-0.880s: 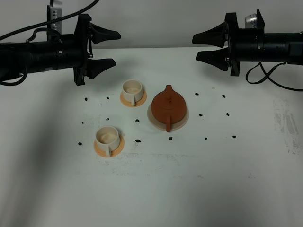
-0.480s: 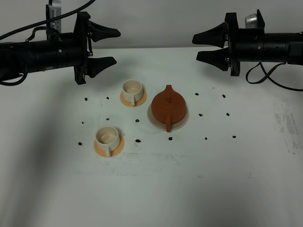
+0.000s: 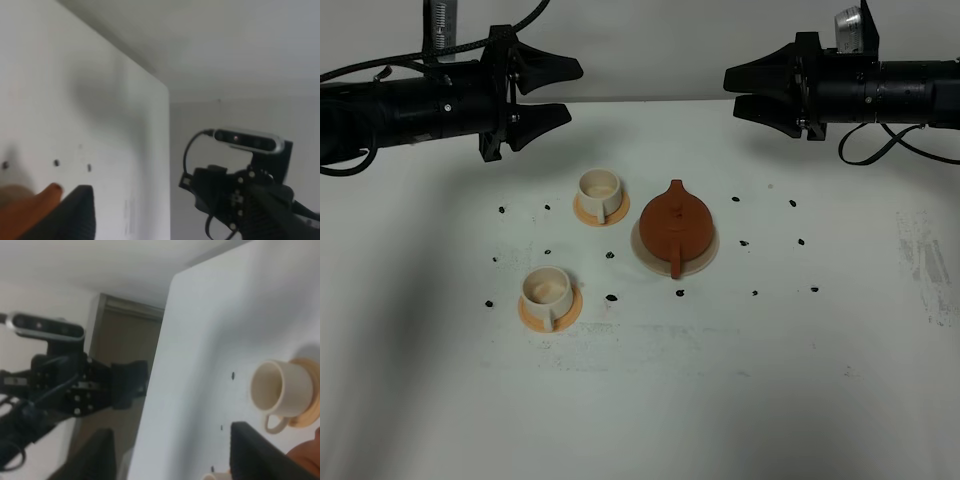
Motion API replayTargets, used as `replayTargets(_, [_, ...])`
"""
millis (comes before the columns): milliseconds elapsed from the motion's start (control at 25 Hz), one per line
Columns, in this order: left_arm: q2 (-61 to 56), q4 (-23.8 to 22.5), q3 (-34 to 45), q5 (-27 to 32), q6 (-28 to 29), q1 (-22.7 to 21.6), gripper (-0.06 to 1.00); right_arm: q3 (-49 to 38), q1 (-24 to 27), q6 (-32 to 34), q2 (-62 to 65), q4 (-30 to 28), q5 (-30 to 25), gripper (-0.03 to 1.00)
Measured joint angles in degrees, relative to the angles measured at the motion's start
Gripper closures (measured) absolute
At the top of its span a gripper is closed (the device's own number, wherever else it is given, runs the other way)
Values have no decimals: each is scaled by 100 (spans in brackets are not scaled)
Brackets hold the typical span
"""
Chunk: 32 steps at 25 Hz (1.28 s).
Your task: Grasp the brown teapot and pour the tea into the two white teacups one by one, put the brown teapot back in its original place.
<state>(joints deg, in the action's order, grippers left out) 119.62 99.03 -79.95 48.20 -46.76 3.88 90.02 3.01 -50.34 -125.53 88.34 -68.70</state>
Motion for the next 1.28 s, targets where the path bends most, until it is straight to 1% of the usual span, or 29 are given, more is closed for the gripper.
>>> replayTargets(40, [-7,-63,-2,-9,-68,0,41,0,0,-57,49,-158,83,48])
replayTargets(120, [-87,-335,-2,-155,-206,0,44,0,0,-90,249,-596,352,48])
replayTargets(240, [-377,-1026,-2,-625,-313,0,49,0,0,-38,640,-1513,914,49])
replayTargets(320, [-653,-1517,-4,-997,-333,0,53,0,0,150,885,-2191,1269,50])
replayTargets(400, [-909,-2082,-4,-1270,-333,0,55,0,0,363,1120,-2682,1518,51])
replayTargets(480, [-1191,-2571,44,-1554,-320,0,58,0,0,543,1310,-2982,1712,52])
replayTargets(560, [-1502,-2814,272,-1940,-320,0,59,-30,0,590,1511,-3133,1867,52])
replayTargets(640, [-1891,-2929,588,-2448,-477,0,61,-159,0,545,1809,-3156,2110,53])
replayTargets(720, [-2254,-2949,940,-2859,-692,0,61,-355,0,440,2056,-3143,2358,53])
replayTargets(840, [-2817,-2953,1399,-3300,-934,0,62,-766,0,212,2426,-3105,2764,53])
replayTargets(920, [-3197,-2955,1683,-3594,-1118,0,62,-1068,0,-59,2595,-2956,3120,53])
replayTargets(1040, [-3682,-2959,2103,-4003,-1327,0,62,-1513,0,-550,2825,-2461,3611,53])
replayTargets(1120, [-3968,-2959,2392,-4158,-1363,0,62,-1793,0,-860,2952,-2054,3830,53])
replayTargets(1280, [-4560,-2959,2962,-4235,-1382,0,62,-2382,-14,-1495,3082,-982,3907,53])
